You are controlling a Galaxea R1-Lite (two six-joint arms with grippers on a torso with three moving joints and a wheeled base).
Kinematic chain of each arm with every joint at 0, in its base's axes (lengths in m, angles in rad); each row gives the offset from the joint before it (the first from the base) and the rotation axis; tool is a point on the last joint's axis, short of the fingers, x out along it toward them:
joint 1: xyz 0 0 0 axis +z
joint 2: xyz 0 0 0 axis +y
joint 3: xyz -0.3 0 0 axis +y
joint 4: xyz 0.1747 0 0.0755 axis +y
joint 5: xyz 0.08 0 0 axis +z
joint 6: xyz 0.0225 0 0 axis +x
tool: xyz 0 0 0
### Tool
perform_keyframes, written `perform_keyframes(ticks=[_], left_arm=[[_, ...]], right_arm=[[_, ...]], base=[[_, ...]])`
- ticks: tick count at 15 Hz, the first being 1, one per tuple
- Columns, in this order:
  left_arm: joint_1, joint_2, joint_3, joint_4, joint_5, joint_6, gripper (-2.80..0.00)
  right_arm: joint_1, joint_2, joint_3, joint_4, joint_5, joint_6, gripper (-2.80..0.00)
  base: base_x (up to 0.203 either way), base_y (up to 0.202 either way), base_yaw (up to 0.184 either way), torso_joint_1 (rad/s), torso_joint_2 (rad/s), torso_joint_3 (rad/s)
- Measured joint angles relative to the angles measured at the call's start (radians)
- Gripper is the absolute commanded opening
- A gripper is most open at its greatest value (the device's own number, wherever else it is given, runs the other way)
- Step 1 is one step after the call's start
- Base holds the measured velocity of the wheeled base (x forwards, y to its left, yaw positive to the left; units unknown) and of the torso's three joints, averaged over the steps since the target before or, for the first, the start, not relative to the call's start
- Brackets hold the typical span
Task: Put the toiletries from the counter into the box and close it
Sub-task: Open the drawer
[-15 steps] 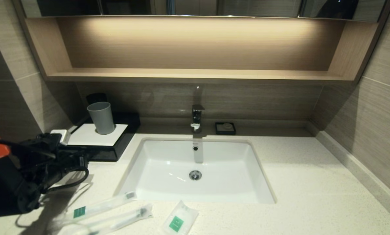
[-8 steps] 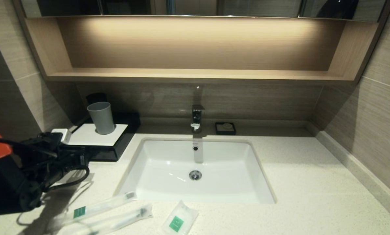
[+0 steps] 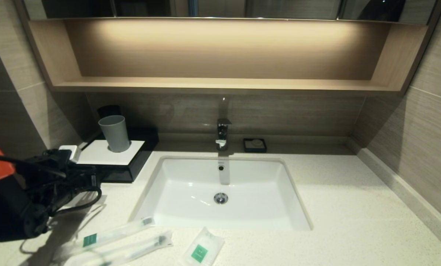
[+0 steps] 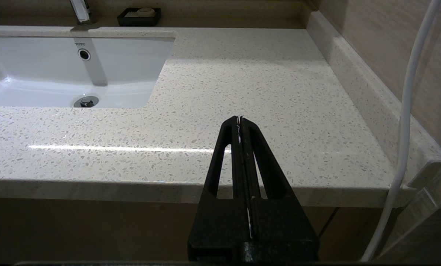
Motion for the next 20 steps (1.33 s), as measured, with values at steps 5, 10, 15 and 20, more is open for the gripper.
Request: perform_keyframes(ticks=[5,10,15,20], left_arm=[[0.0,0.011,-0.012,0.001,0.0,0.0,-2.8],[0.0,0.014,-0.016,0.0,0.0,0.0,-2.8],[0.0,0.022,-0.03,0.002,0.0,0.0,-2.8],[-0.007,0.03,-0.038,0.002,0.004,-0.001,-2.8]], right_arm=[[0.0,0.0,0.0,0.0,0.0,0.0,-2.8],[0.0,0.0,0.0,0.001,0.0,0.001,-2.8],[0.0,0.0,0.0,0.0,0.0,0.0,-2.8],[0.0,0.0,0.0,0.0,0.0,0.001,-2.8]], base=[[0.0,0.0,0.0,0.0,0.0,0.0],[0.0,0.0,0.0,0.0,0.0,0.0],[0.0,0.0,0.0,0.0,0.0,0.0],[0.0,0.0,0.0,0.0,0.0,0.0]])
